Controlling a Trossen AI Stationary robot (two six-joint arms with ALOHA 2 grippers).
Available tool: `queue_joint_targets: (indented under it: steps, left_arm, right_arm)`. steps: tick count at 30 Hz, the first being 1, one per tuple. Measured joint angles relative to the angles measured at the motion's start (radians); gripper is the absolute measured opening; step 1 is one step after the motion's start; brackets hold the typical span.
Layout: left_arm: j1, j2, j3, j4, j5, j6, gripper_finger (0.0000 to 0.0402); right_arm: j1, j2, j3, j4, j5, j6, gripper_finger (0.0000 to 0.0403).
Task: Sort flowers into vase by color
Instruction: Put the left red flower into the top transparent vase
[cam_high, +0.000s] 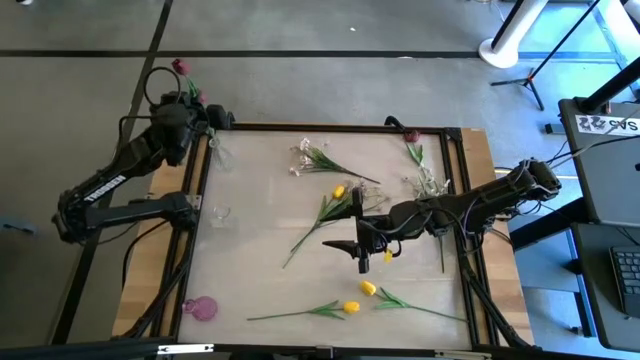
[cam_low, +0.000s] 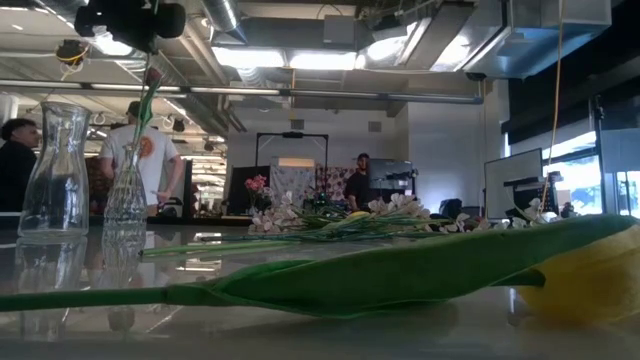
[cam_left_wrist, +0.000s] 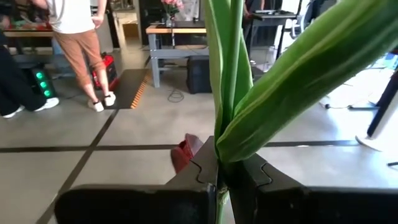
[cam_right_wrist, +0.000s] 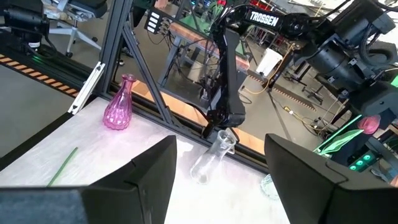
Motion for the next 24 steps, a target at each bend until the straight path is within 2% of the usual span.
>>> queue_joint_targets:
  steps: [12,20,24]
  left_arm:
    - [0.071,0.0,-0.002,-0.077,0.004,-0.077,0.0014]
    - [0.071,0.014,-0.002,-0.187,0.007,-0.14,0.0071]
    - [0.07,0.034,-0.002,-0.283,0.069,-0.196,0.0102]
  right_arm:
    - [0.0,0.0,0.0,0.001,0.0,0.014,0.0241]
    - [0.0,0.0,0.0,-0.021,0.0,0.015,0.0241]
    - [0.0,0.0,0.0,-0.054,0.005,0.046,0.0241]
